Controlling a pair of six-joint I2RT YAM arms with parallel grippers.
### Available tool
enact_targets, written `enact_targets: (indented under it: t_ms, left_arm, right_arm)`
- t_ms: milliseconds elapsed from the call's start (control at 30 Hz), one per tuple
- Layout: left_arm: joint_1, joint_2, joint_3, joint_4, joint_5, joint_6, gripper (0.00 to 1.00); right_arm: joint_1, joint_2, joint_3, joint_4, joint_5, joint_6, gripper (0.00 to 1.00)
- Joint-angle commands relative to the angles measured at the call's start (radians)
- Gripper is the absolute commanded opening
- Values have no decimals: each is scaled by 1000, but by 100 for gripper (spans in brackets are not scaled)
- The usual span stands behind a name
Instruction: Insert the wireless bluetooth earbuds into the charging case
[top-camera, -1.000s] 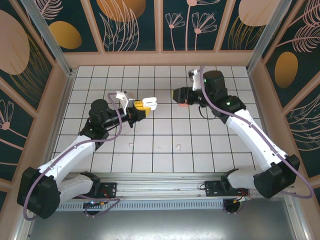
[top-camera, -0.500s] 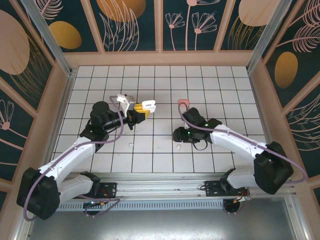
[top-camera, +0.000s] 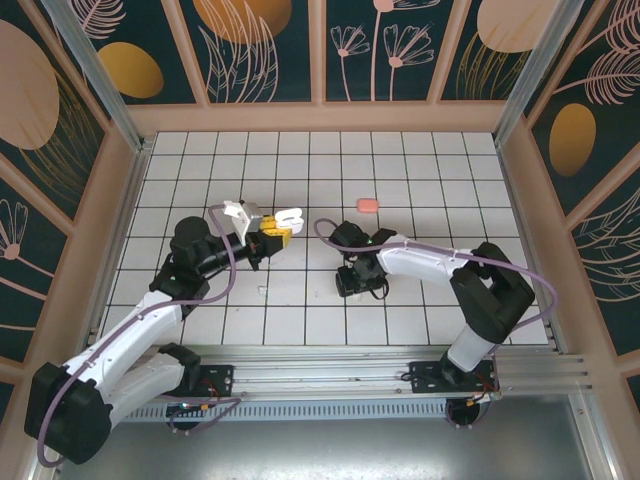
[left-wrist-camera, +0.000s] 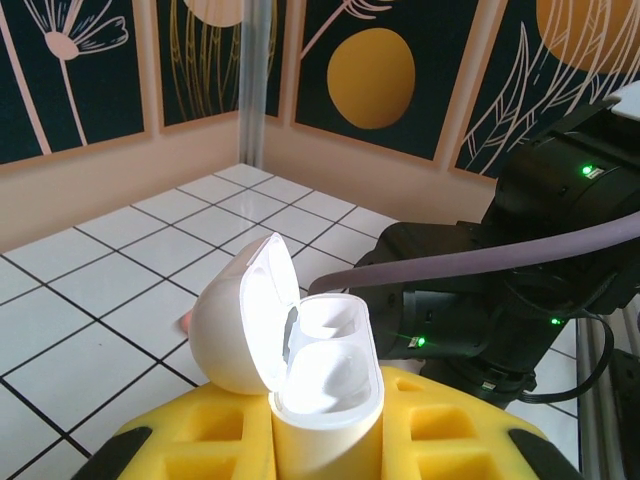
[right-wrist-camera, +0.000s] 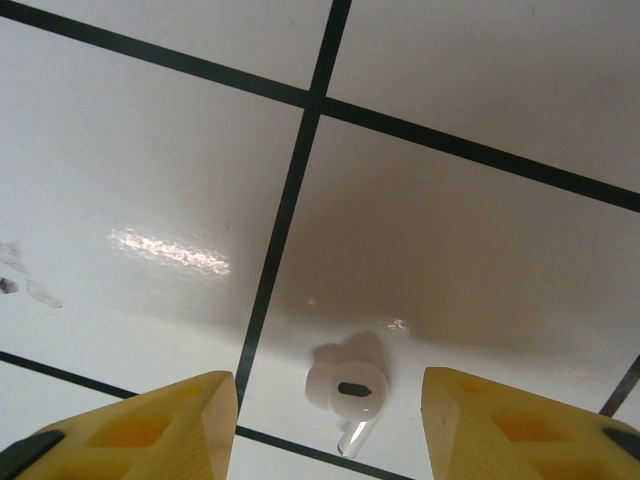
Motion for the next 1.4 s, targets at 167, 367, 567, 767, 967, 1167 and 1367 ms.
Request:
enact_targets:
  t_ms: [167,367,567,767,967,1167,1367]
  left_arm:
    - [-3,-4,-7,-1,-16,19,3]
    - [-2,6,-9,10,-16,10,3]
    - [-3,8,-8,5,-17,15,3]
    - [-2,14,-3,7,-18,15,3]
    - [-2,9,-6,4,-15,16,3]
    - [-2,8,-2,-2,-15,18,3]
    - [-2,9,-3,-2,-13,18,3]
  right_arm:
    - [11,38,39,-66,16,-54,51]
    - [11,58,46,-72,8,-68,48]
    - [11,64,46,-64,14,-67,46]
    - [12,68,44,-60,14,-67,42]
    - [12,76,41,-56,10,-64,40]
    - [11,84,39,-55,6,-66,40]
    - [11,101,37,-54,11,-70,37]
